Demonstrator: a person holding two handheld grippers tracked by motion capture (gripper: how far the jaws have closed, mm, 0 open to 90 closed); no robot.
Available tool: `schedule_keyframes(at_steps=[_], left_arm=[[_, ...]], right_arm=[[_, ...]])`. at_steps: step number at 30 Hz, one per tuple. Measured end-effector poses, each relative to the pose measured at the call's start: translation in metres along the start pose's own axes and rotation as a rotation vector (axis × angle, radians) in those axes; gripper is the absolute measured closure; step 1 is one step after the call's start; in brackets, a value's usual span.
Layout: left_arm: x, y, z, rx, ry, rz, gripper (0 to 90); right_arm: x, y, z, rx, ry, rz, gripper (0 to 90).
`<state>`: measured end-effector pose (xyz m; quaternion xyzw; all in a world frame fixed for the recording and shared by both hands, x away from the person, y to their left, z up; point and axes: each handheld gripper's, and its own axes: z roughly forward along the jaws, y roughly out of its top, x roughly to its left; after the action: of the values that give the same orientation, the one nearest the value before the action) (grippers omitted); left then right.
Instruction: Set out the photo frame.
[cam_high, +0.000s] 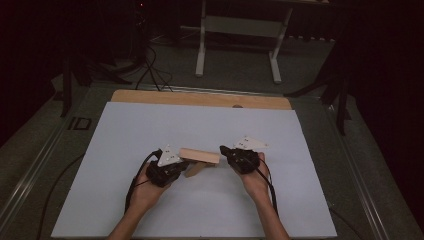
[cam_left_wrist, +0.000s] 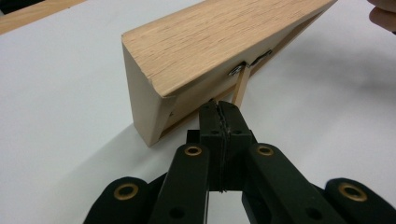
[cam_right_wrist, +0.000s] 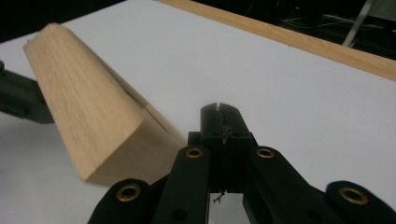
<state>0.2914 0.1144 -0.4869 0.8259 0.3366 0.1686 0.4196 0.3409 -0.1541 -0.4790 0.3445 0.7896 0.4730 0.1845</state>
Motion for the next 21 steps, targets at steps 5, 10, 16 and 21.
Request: schedule_keyframes(at_steps=[5, 10, 16, 21], left_arm=[[0.001, 0.000, 0.001, 0.004, 0.006, 0.000, 89.5], [0.002, 0.000, 0.003, 0.008, 0.010, -0.001, 89.5], [0.003, 0.001, 0.006, 0.017, 0.013, 0.000, 89.4], [0.005, 0.001, 0.006, 0.015, 0.021, -0.008, 89.4]], right_arm=[[-0.002, 0.002, 0.004, -0.003, 0.012, 0.022, 89.9], [0.000, 0.003, 0.009, 0.002, 0.024, 0.011, 89.8], [0.000, 0.002, 0.013, 0.014, 0.033, 0.010, 89.8], [0.002, 0.001, 0.014, 0.016, 0.047, 0.007, 89.8]])
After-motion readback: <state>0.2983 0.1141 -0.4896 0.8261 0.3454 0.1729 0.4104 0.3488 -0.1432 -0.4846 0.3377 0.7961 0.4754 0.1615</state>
